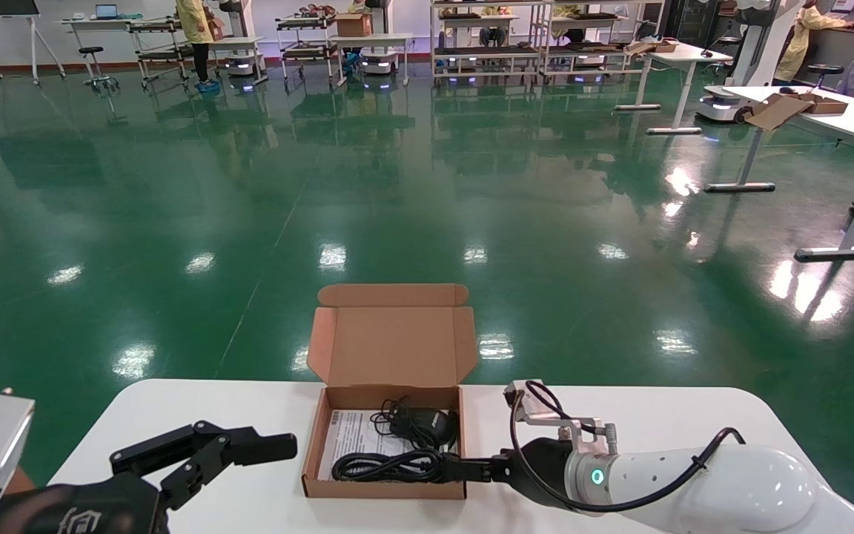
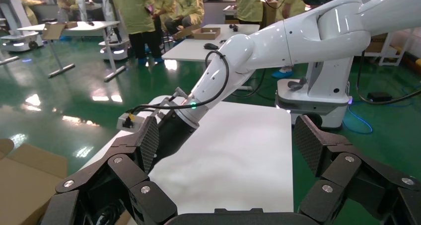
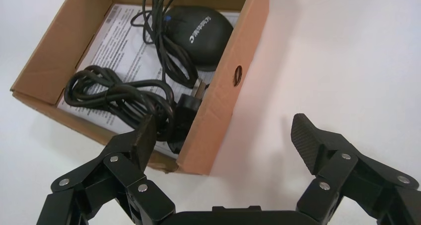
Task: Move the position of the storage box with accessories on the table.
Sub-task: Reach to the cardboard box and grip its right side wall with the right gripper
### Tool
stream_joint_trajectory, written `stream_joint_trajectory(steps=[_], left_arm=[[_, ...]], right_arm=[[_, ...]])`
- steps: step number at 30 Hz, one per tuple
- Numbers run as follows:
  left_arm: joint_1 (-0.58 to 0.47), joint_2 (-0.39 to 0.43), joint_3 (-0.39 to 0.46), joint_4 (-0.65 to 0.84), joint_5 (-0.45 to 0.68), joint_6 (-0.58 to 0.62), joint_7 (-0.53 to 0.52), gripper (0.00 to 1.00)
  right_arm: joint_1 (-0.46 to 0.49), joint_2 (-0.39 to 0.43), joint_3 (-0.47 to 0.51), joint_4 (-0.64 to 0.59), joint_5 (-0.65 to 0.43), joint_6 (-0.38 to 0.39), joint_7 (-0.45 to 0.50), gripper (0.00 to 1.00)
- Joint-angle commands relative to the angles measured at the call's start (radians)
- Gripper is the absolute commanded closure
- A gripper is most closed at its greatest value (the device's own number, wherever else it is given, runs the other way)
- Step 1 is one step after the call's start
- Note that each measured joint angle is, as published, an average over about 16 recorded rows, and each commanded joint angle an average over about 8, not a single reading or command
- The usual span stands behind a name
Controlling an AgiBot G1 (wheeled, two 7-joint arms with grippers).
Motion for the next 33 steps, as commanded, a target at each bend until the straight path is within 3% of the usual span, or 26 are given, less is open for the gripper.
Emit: stream_joint_trajectory(steps=[1, 33], left_arm=[[0.000, 0.000, 0.000, 0.000, 0.000, 0.000, 0.000, 0.00], [0.000, 0.000, 0.000, 0.000, 0.000, 0.000, 0.000, 0.00]], right_arm=[[-0.004, 0.000, -0.008, 0.002, 0.008, 0.007, 0.002, 0.98], [-0.003, 0.004, -0.102, -0.019, 0.110, 0.036, -0.023, 1.00]])
